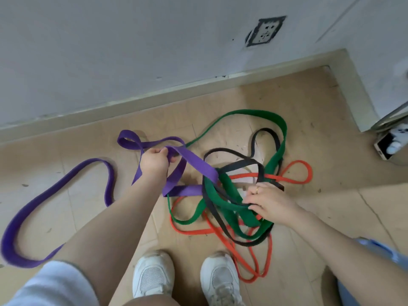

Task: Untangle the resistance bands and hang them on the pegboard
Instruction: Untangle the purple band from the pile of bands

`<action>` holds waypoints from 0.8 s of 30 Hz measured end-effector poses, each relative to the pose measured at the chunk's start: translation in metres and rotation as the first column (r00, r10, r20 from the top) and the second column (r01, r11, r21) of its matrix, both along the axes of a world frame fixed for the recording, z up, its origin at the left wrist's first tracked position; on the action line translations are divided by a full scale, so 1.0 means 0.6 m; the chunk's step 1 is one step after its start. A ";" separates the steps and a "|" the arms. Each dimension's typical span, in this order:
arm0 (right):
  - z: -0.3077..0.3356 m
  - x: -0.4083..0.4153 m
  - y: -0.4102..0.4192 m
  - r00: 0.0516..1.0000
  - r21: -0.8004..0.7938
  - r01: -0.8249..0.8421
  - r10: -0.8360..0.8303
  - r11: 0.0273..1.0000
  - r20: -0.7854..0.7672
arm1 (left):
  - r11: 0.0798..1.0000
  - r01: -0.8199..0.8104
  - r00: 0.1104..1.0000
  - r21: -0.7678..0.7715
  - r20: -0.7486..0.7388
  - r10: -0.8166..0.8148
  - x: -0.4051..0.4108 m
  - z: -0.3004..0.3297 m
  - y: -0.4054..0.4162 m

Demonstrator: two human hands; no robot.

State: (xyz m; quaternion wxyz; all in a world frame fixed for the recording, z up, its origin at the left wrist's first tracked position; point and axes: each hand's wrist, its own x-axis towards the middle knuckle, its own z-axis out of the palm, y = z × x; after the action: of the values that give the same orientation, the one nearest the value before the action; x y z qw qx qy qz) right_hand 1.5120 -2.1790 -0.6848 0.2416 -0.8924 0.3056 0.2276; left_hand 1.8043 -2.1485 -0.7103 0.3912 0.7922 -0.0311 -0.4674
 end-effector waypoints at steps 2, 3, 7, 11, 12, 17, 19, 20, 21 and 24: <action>-0.016 0.001 0.009 0.979 -0.100 -0.009 -0.011 0.995 -0.202 | 0.993 0.102 0.980 0.057 0.164 -0.110 0.016 -0.006 0.012; -0.025 0.009 0.012 0.959 -0.145 0.026 -0.066 0.989 -0.277 | 0.965 0.229 0.935 0.124 0.248 -0.254 0.020 -0.010 0.019; -0.055 0.078 0.017 0.948 -0.091 0.254 -0.267 0.963 -0.173 | 0.672 0.641 0.604 0.370 0.296 -0.740 -0.004 -0.036 0.041; -0.083 0.151 0.022 0.871 -0.012 0.491 -0.491 0.871 -0.028 | 0.480 0.690 0.297 0.542 0.393 -0.871 -0.026 -0.039 0.045; -0.089 0.163 0.022 0.805 0.018 0.594 -0.593 0.805 -0.020 | 0.455 0.693 0.234 0.559 0.423 -0.875 -0.030 -0.035 0.043; -0.096 0.178 0.031 0.736 0.143 0.660 -0.673 0.738 0.076 | 0.188 0.906 -0.103 0.380 0.627 -0.772 -0.058 -0.048 0.002; -0.082 0.162 0.041 0.822 0.171 0.537 -0.558 0.826 0.117 | -0.029 0.905 -0.306 0.424 0.602 -0.737 -0.072 -0.058 -0.023; -0.076 0.151 0.045 0.850 0.185 0.490 -0.514 0.852 0.118 | -0.124 0.871 -0.410 0.475 0.564 -0.717 -0.080 -0.060 -0.034; -0.068 0.140 0.047 0.871 0.199 0.452 -0.478 0.870 0.111 | -0.204 0.829 -0.500 0.521 0.525 -0.689 -0.089 -0.059 -0.044; -0.047 0.111 0.045 0.901 0.271 0.375 -0.417 0.887 0.118 | -0.305 0.727 -0.658 0.616 0.496 -0.567 -0.114 -0.055 -0.060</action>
State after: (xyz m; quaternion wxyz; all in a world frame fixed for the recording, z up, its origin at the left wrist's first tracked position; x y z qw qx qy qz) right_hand 1.5786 -2.1519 -0.7132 0.4154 -0.7911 0.4296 0.1305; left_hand 1.7360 -2.1843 -0.7435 -0.1569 0.4591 -0.8599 -0.1584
